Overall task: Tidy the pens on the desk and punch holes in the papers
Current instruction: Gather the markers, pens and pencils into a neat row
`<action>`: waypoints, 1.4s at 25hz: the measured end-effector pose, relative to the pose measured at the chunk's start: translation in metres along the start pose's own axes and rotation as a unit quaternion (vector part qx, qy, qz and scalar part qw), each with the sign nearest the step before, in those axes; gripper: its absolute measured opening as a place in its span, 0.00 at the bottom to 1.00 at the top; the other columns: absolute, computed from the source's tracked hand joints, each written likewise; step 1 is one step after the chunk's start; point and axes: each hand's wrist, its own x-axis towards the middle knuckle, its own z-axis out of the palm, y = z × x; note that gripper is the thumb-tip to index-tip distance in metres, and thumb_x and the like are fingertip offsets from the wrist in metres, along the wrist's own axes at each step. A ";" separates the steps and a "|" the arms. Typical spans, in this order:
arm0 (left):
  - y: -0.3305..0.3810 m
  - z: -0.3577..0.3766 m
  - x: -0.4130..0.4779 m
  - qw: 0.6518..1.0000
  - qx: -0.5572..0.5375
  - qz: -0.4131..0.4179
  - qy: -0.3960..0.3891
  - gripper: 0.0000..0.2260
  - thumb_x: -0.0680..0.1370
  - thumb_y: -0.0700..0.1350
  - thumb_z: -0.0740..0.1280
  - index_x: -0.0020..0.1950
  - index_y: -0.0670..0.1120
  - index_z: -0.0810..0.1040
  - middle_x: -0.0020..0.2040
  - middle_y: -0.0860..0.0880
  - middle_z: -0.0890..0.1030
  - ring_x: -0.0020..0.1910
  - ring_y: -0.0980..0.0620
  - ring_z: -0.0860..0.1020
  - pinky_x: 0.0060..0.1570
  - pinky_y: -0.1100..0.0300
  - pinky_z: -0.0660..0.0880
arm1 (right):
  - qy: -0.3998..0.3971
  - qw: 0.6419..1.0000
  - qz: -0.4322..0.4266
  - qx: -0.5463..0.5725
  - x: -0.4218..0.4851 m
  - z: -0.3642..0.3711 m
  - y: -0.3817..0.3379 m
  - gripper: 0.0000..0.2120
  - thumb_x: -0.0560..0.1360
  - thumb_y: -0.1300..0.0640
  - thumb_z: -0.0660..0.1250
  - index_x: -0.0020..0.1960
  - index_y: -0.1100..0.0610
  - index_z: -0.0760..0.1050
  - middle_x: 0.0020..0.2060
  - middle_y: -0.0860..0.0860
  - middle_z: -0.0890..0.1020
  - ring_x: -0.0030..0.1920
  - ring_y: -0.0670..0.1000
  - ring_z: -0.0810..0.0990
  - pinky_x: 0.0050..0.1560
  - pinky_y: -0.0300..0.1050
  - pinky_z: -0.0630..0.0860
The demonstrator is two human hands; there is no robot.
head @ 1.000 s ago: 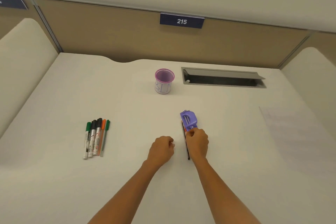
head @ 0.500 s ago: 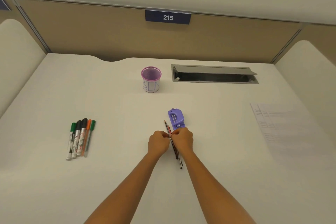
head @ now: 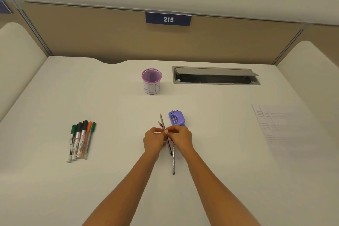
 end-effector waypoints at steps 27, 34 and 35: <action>0.005 -0.060 0.014 0.991 -0.048 0.116 0.039 0.11 0.75 0.43 0.71 0.56 0.43 0.83 0.48 0.45 0.85 0.46 0.46 0.84 0.52 0.48 0.81 | -0.049 0.993 -0.069 -0.080 -0.014 0.023 -0.006 0.08 0.72 0.53 0.71 0.48 0.55 0.82 0.39 0.47 0.83 0.40 0.45 0.81 0.47 0.41 0.79; 0.004 -0.077 0.008 0.986 -0.053 0.160 0.008 0.11 0.75 0.43 0.70 0.57 0.44 0.83 0.49 0.46 0.86 0.46 0.48 0.85 0.54 0.51 0.81 | -0.081 0.980 -0.177 -0.027 -0.017 0.046 -0.018 0.06 0.74 0.57 0.70 0.50 0.52 0.82 0.40 0.44 0.85 0.42 0.40 0.83 0.43 0.28 0.76; 0.004 -0.081 0.007 0.984 -0.050 0.171 0.002 0.11 0.75 0.43 0.70 0.57 0.44 0.83 0.50 0.46 0.86 0.47 0.49 0.84 0.54 0.53 0.80 | -0.081 0.979 -0.185 -0.022 -0.018 0.048 -0.020 0.06 0.74 0.57 0.69 0.50 0.52 0.82 0.40 0.44 0.85 0.42 0.39 0.82 0.42 0.27 0.76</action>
